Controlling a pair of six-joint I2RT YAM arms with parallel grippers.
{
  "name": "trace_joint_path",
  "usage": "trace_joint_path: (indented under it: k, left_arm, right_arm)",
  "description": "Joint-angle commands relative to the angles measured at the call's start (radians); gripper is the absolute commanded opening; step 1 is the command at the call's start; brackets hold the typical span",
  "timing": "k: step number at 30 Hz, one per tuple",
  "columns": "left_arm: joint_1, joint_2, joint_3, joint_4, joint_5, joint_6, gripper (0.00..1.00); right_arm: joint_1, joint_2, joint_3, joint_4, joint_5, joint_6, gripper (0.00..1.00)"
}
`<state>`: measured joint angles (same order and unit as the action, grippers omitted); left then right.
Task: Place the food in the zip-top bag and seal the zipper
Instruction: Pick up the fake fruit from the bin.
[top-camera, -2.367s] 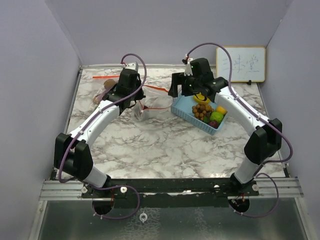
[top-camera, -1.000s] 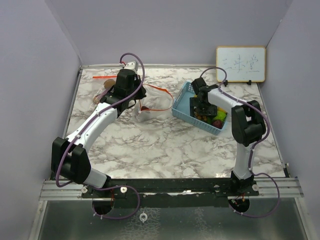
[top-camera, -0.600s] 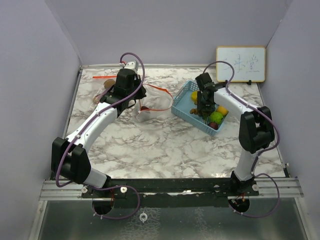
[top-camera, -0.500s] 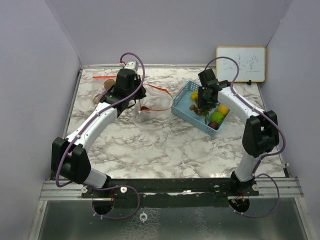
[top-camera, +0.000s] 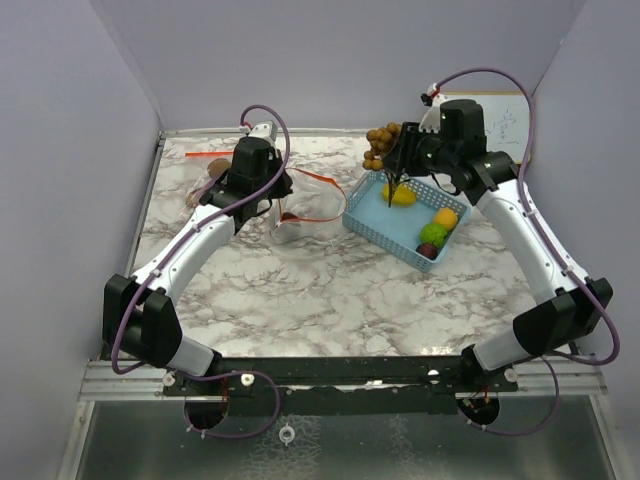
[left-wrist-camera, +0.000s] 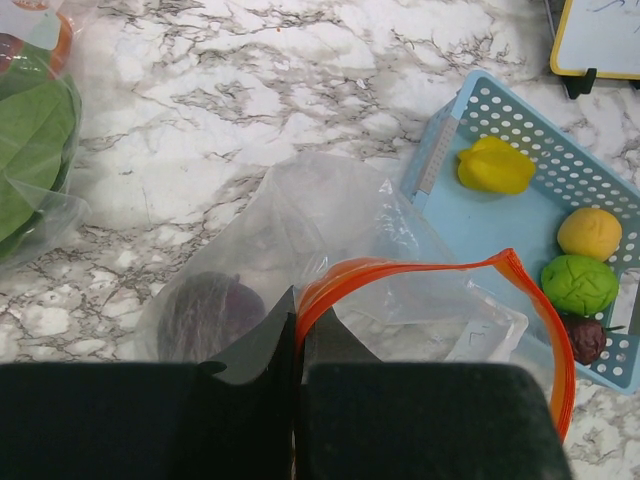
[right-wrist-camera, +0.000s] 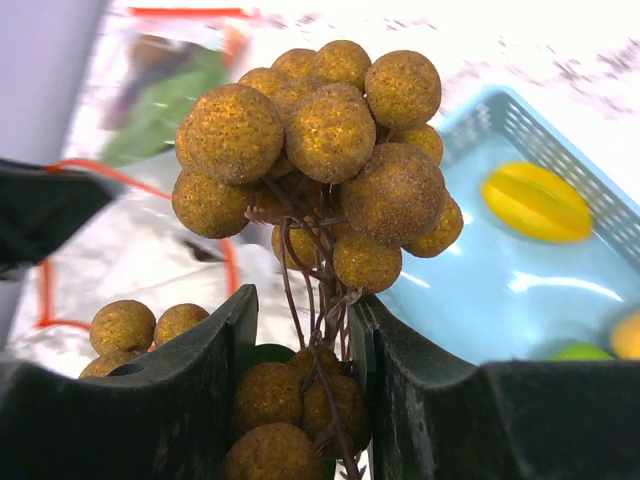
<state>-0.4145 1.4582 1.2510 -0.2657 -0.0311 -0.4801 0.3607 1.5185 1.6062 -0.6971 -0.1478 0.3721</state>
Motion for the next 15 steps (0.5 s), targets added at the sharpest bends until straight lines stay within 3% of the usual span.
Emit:
trace_joint_path:
  k: [1,7,11,15]
  left_arm:
    - [-0.003,-0.002,0.030,0.002,0.024,0.009,0.00]
    - [-0.003,0.003,0.038,-0.003,0.035,0.009,0.00]
    - [-0.003,0.002,0.046,-0.002,0.038,0.008,0.00]
    - [-0.003,0.008,0.056,-0.002,0.038,0.010,0.00]
  right_arm:
    - [0.001,-0.068,0.017,0.191,-0.238,0.049,0.29]
    - [0.026,-0.119,-0.109,0.529,-0.387,0.244,0.26]
    - [0.049,-0.117,-0.132,0.553,-0.463,0.272,0.25]
    - [0.057,-0.147,-0.247,0.690,-0.582,0.390,0.24]
